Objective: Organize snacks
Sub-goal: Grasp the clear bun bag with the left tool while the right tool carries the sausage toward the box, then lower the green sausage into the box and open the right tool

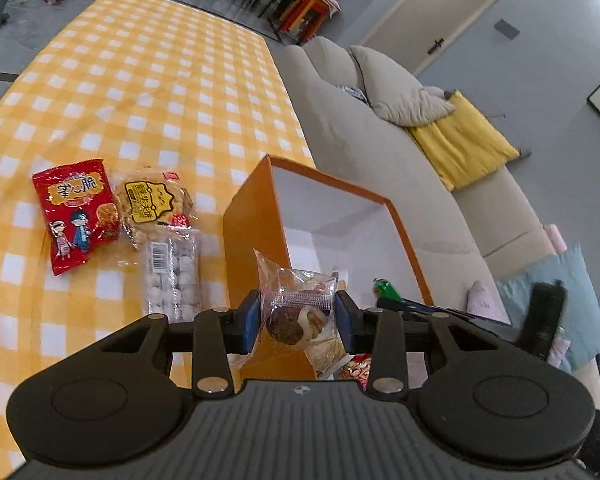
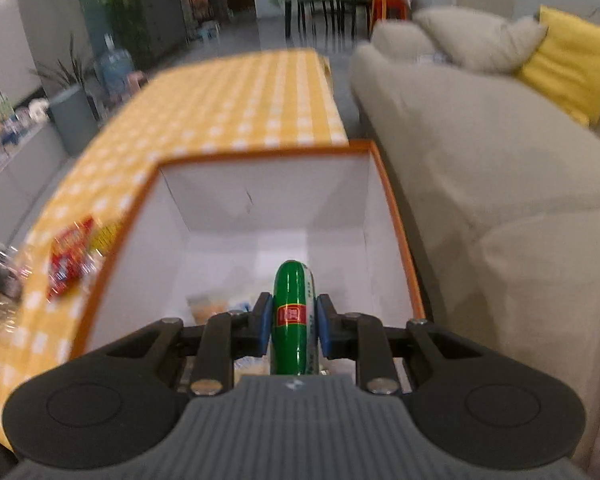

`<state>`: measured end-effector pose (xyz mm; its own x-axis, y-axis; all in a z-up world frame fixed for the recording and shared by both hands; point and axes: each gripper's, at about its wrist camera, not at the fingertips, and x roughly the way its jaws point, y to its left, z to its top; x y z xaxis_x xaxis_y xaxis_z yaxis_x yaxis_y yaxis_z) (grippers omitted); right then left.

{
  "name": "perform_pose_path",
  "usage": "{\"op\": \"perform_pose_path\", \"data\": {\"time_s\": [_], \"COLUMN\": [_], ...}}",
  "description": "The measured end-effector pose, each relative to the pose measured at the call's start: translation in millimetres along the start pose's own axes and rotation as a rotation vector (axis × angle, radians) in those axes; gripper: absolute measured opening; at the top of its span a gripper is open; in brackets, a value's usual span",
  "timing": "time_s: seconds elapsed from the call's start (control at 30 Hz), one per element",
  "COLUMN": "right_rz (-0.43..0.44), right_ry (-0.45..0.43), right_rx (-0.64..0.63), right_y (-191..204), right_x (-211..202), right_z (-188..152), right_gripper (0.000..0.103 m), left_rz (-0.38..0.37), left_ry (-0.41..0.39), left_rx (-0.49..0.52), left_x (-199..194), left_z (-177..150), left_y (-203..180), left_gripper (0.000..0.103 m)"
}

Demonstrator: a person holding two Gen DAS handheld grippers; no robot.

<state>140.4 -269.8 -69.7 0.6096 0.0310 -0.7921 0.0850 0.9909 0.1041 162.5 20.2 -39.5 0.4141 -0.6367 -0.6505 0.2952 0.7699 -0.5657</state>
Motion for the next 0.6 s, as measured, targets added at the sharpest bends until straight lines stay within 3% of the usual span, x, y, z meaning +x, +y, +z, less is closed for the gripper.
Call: {"op": "perform_pose_path", "data": {"time_s": [0.17,0.23,0.33,0.43,0.6], "right_rz": [-0.125,-0.130,-0.097,0.003,0.054], "right_ry": [0.091,0.132,0.196,0.232,0.228], "right_rx": [-0.125,-0.133,-0.120,-0.089,-0.054], "right_y": [15,18,18,18,19], "right_x": [30,41,53,47,26], "right_z": [-8,-9,-11,-18,-21], "right_gripper": [0.021,0.021,0.021,0.021,0.021], "left_rz": [-0.026,-0.027,-0.022,-0.024,-0.022], "left_ry": [0.031,0.038,0.028,0.033,0.039], "left_rx": [-0.014,-0.011,-0.006,-0.021,-0.029], "left_x": [9,10,9,9,9], "left_z": [0,0,-1,-1,-1], "left_y": [5,7,10,15,17], "left_gripper": [0.043,0.043,0.043,0.043,0.043]}}
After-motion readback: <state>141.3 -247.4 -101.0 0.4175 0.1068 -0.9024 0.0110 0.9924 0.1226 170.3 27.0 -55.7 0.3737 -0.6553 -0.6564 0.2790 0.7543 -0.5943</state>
